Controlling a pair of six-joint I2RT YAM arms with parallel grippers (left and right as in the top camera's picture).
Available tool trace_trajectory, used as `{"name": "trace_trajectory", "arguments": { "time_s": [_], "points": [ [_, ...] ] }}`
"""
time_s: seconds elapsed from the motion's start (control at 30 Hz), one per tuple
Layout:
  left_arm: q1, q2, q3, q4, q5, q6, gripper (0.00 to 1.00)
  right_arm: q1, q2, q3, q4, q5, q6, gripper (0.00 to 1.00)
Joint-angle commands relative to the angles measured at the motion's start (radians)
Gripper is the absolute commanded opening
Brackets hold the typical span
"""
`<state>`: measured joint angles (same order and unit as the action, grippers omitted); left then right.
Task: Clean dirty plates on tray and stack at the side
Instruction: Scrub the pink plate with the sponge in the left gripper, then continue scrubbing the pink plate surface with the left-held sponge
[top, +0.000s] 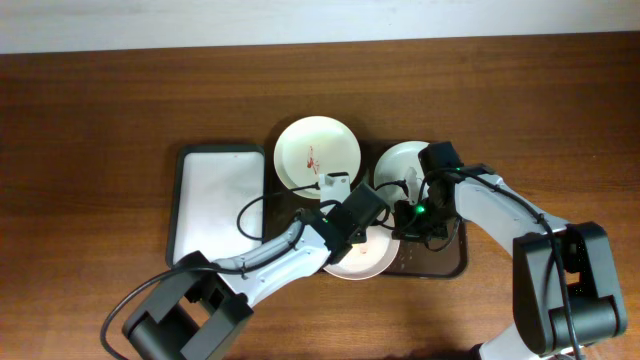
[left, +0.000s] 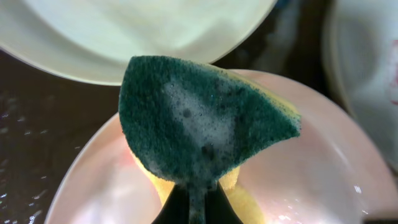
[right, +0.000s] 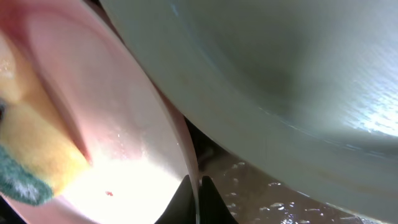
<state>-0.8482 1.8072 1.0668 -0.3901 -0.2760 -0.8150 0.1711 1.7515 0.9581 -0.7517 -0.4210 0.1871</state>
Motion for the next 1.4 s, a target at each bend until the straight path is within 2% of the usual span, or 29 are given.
{"name": "trace_trajectory", "arguments": {
  "time_s": [0.0,0.13,0.33,0.53,0.73,1.03,1.27,1.37],
  "points": [
    [0.011,0.008,0.027,-0.003,0.214,0.054,0.00,0.000,0.007,-0.004,-0.003,0.032,0.005,0.04],
    [0.011,0.009,0.027,-0.014,0.420,0.054,0.00,0.000,0.007,-0.004,-0.003,0.032,0.005,0.04],
    [0.004,0.010,0.026,-0.023,0.462,0.054,0.00,0.000,0.007,-0.004,-0.003,0.031,0.005,0.04],
    [0.004,0.010,0.026,-0.011,0.308,0.053,0.00,0.000,0.007,-0.004,-0.003,0.031,0.005,0.04],
    [0.004,0.030,0.026,0.058,0.266,0.053,0.00,0.000,0.007,-0.004,-0.003,0.031,0.005,0.04],
    [0.026,0.087,0.026,0.052,0.108,0.049,0.00,0.000,0.007,-0.004,-0.003,0.031,0.005,0.04],
    [0.095,0.051,0.026,-0.049,0.092,0.053,0.00,0.000,0.007,-0.004,-0.003,0.032,0.005,0.04],
    [0.122,0.004,0.027,-0.100,0.124,0.122,0.00,0.000,0.007,-0.004,-0.003,0.032,0.005,0.04]
  ]
}}
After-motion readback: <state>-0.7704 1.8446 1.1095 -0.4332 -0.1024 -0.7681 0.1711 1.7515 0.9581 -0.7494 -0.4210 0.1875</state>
